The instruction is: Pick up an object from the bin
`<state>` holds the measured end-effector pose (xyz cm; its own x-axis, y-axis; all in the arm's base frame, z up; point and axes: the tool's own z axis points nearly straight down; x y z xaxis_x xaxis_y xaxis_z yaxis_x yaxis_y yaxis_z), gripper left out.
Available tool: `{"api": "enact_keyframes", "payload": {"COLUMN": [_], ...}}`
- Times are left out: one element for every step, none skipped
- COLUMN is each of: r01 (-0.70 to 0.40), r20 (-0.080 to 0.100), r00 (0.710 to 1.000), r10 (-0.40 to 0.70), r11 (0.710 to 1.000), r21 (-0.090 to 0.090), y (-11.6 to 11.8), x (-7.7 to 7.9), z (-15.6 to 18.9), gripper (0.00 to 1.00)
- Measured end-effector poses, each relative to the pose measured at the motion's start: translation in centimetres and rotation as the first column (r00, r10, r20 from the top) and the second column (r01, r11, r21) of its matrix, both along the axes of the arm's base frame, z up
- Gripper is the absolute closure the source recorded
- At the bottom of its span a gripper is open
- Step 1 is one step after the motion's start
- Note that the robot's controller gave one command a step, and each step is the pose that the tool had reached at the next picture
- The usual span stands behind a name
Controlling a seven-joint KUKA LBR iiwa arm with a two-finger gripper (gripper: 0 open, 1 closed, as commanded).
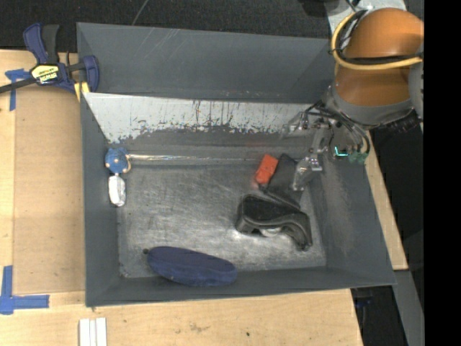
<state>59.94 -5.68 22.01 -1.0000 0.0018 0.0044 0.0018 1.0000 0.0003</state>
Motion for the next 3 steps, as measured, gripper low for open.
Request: {"api": "enact_keyframes", "payload": {"r01": [-0.184, -0.183, -0.139], "r20": [0.031, 0.040, 0.018], "r00": [0.982, 0.982, 0.990], "r10": [0.184, 0.183, 0.139], "r11": [0.983, 0.983, 0.990], "r21": [-0.007, -0.011, -0.002], "y": [-3.2, -3.4, 0.4], "x": [2.0, 2.2, 1.7], "z": [-12.4, -12.3, -0.8], "gripper": [0.00, 1.00, 1.00]}}
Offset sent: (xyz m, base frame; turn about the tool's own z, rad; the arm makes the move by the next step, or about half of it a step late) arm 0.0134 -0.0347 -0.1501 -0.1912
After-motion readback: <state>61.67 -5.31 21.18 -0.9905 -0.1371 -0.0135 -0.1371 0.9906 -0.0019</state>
